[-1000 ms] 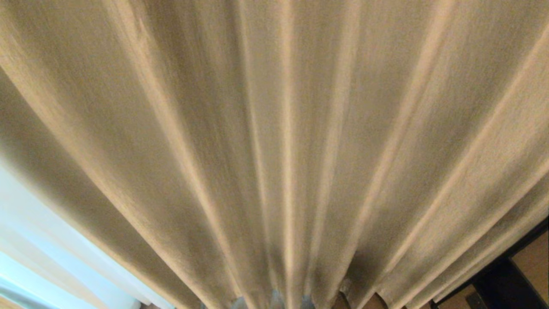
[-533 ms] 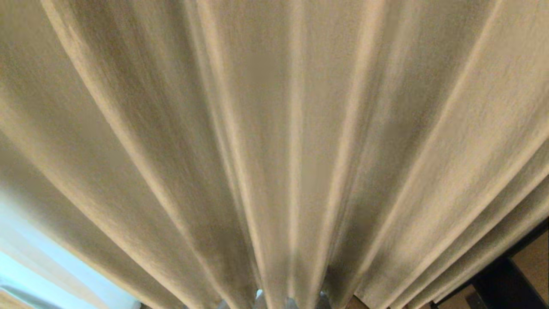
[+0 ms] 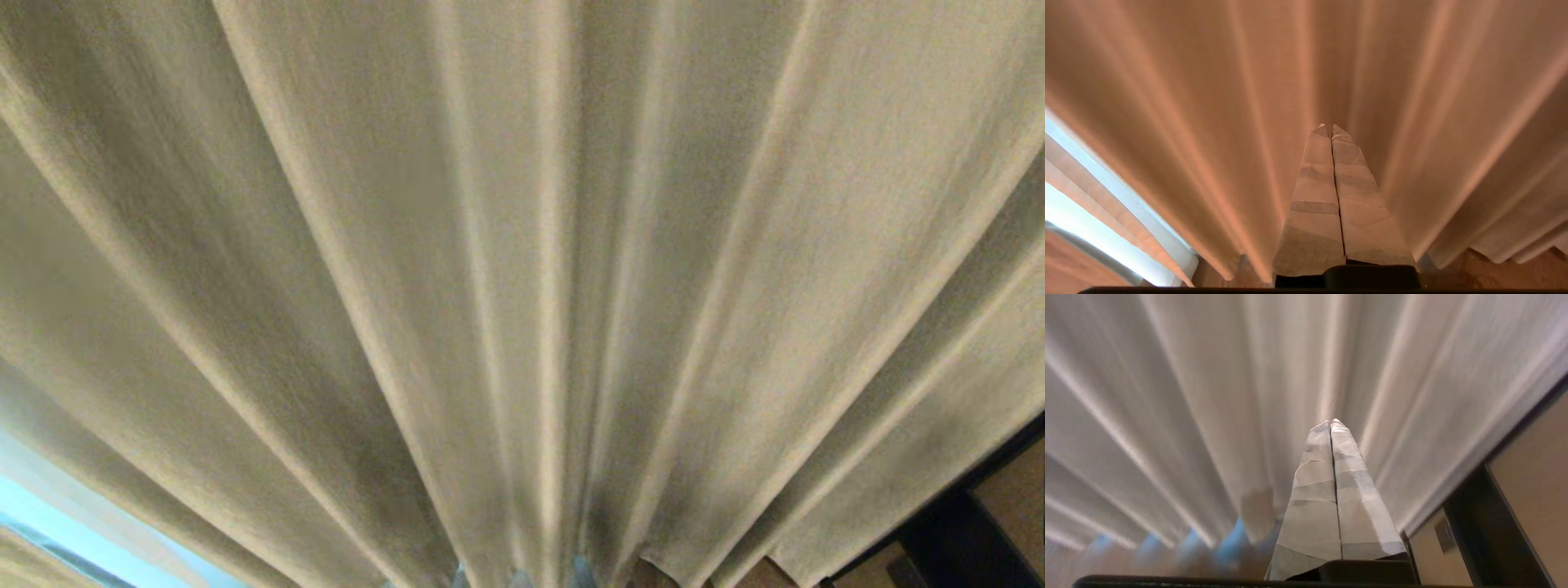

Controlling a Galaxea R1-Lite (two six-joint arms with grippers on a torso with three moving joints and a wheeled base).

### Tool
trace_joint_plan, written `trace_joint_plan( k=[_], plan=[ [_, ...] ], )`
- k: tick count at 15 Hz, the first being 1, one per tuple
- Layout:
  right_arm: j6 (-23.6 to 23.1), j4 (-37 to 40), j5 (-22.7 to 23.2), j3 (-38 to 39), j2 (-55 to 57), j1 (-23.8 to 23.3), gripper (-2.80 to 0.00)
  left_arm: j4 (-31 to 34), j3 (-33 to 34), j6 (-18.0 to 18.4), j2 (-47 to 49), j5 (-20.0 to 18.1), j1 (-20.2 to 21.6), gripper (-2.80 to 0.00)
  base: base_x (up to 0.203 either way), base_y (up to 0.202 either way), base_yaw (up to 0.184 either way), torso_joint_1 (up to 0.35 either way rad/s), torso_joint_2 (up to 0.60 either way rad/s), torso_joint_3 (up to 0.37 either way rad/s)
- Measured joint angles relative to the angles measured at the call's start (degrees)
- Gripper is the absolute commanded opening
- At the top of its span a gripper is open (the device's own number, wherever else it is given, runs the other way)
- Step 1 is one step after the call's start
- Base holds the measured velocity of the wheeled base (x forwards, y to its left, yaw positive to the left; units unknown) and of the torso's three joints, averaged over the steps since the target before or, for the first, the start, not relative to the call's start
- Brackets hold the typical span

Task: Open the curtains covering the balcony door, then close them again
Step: Close the outer curtains on both sides

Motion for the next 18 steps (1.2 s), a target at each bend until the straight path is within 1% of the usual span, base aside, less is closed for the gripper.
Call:
trace_joint_plan(
  k=[4,9,18],
  plan=[
    [0.3,0.0,-0.1,0.0,-2.2,0.0,-2.8,0.0,0.0,0.0,0.0,0.0,0.0,-2.8,0.0,0.0,0.0,0.0,0.0,0.0],
    [3.6,-0.1,-0.4,0.0,-2.5,0.0,-2.8,0.0,0.0,0.0,0.0,0.0,0.0,-2.8,0.0,0.0,0.0,0.0,0.0,0.0],
    [3.7,-0.1,-0.4,0.0,-2.6,0.0,-2.8,0.0,0.0,0.0,0.0,0.0,0.0,-2.8,0.0,0.0,0.0,0.0,0.0,0.0]
  ],
)
